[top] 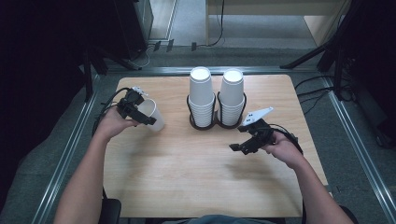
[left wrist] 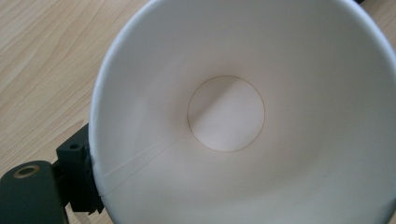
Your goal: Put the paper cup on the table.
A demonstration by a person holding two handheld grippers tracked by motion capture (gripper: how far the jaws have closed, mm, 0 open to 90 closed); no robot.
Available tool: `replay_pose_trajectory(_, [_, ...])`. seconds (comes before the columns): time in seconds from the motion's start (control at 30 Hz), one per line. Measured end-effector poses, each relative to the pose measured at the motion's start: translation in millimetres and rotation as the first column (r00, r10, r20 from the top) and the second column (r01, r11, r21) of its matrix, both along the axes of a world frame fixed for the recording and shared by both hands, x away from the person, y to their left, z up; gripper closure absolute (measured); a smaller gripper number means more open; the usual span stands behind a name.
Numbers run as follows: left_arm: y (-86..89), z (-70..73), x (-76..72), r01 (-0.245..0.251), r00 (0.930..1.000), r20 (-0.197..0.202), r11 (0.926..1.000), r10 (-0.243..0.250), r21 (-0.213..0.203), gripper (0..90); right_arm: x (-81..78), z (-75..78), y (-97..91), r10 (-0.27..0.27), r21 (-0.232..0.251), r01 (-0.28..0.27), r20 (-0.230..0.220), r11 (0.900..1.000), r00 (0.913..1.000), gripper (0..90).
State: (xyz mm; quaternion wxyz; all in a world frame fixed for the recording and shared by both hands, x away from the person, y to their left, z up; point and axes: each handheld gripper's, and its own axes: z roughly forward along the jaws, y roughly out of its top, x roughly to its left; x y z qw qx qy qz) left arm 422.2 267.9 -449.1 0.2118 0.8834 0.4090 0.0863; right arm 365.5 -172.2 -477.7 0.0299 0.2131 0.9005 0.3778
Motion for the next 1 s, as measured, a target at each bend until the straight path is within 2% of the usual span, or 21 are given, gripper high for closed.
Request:
replay_pose_trajectory(0.37, [9.2, -6.8, 5.1, -0.028, 0.9991, -0.031, 0.9981, 0.03, 0.055, 7.4, -0.1, -0.6, -0.6, -0.008, 0.001, 0.008, -0.004, 1.0, 1.0, 15.2])
replay_pose_trajectory(0.6, [10.4, -11.2, 6.3, -0.045, 0.9982, -0.038, 0.9978, 0.047, 0.049, 6.4, 0.3, -1.5, -0.5, -0.007, -0.003, 0.007, -0.002, 1.0, 1.0, 15.2])
replay_pose_trajectory(0.8, [10.2, -12.0, 6.7, -0.041, 0.9976, -0.054, 0.9985, 0.043, 0.036, 5.5, 0.1, -1.7, -2.2, -0.011, -0.004, 0.011, -0.004, 0.9999, 0.9999, 15.2])
replay_pose_trajectory(0.87, [10.5, -13.8, 7.5, -0.053, 0.996, -0.071, 0.9978, 0.056, 0.04, 0.1, 0.1, -1.8, -2.4, -0.011, -0.004, 0.011, -0.003, 0.9999, 0.9999, 15.2])
replay_pose_trajectory(1.0, [12.3, -13.2, 6.2, -0.064, 0.996, -0.06, 0.9974, 0.066, 0.034, 0.0, 0.0, -2.6, -2.0, -0.011, -0.011, 0.011, -0.003, 0.9999, 0.9999, 15.2])
